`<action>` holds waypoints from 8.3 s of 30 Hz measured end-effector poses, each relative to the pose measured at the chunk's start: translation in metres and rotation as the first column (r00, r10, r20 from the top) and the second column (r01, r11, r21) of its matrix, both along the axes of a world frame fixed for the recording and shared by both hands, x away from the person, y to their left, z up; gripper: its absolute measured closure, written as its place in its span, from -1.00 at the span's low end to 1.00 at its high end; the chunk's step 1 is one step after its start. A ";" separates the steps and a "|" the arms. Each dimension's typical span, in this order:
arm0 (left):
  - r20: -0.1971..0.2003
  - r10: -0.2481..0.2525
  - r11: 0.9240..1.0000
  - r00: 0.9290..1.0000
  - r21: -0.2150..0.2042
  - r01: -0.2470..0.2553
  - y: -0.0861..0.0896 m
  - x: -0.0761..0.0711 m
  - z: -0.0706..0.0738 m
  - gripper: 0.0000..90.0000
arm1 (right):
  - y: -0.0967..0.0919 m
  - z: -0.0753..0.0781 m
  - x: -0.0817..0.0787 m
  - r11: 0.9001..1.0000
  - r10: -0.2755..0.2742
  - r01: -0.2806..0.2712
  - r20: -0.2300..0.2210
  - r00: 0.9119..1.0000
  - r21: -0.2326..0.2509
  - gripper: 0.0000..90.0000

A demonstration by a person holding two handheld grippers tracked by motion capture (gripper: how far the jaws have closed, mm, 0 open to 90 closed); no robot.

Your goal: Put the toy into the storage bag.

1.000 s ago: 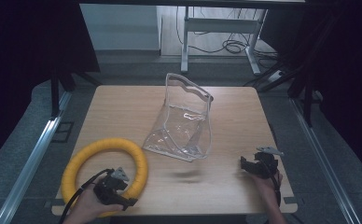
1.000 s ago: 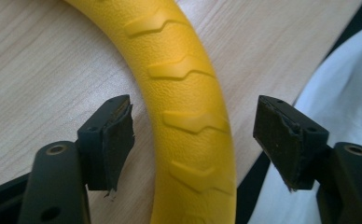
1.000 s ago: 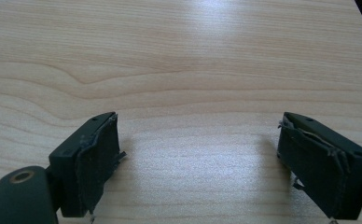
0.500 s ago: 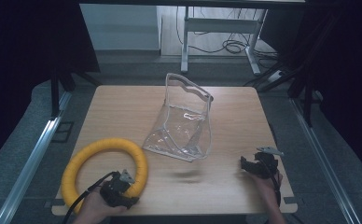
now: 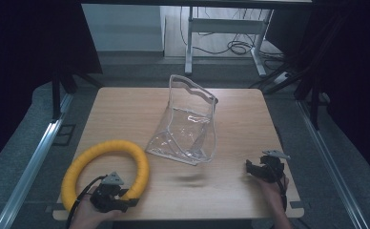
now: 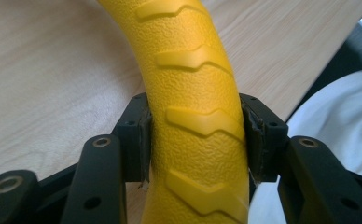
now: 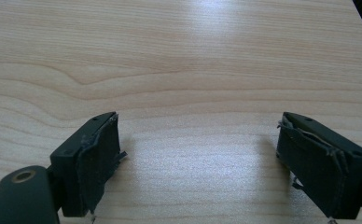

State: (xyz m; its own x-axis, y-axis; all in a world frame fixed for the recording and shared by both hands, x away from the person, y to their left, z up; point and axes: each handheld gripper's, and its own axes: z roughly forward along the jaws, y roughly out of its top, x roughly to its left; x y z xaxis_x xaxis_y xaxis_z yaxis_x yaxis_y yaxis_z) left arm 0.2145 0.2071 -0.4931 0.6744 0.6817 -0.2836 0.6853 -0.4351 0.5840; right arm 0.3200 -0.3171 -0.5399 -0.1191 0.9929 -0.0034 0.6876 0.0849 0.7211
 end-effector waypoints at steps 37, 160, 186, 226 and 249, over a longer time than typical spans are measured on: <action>0.253 0.190 0.930 0.949 -0.355 -0.091 0.081 0.010 0.108 0.12 | 0.000 0.000 0.000 1.000 -0.006 0.005 -0.003 1.000 -0.005 -0.69; 0.576 0.149 0.872 0.804 -0.460 0.168 -0.113 0.084 0.224 0.12 | 0.000 0.000 0.000 1.000 -0.003 0.003 -0.001 1.000 -0.005 -0.69; 0.591 0.063 0.852 0.804 -0.451 0.264 -0.163 0.083 0.236 0.12 | -0.001 0.000 0.000 1.000 -0.003 0.003 0.001 1.000 -0.008 -0.69; 0.493 0.049 0.851 0.868 -0.476 0.222 -0.180 0.105 0.172 0.11 | 0.000 0.000 0.000 1.000 -0.001 0.001 0.000 1.000 -0.002 -0.69; 0.418 0.092 0.868 0.904 -0.478 0.132 -0.178 0.122 0.123 0.11 | 0.000 0.000 0.000 1.000 0.000 0.000 -0.001 1.000 -0.003 -0.69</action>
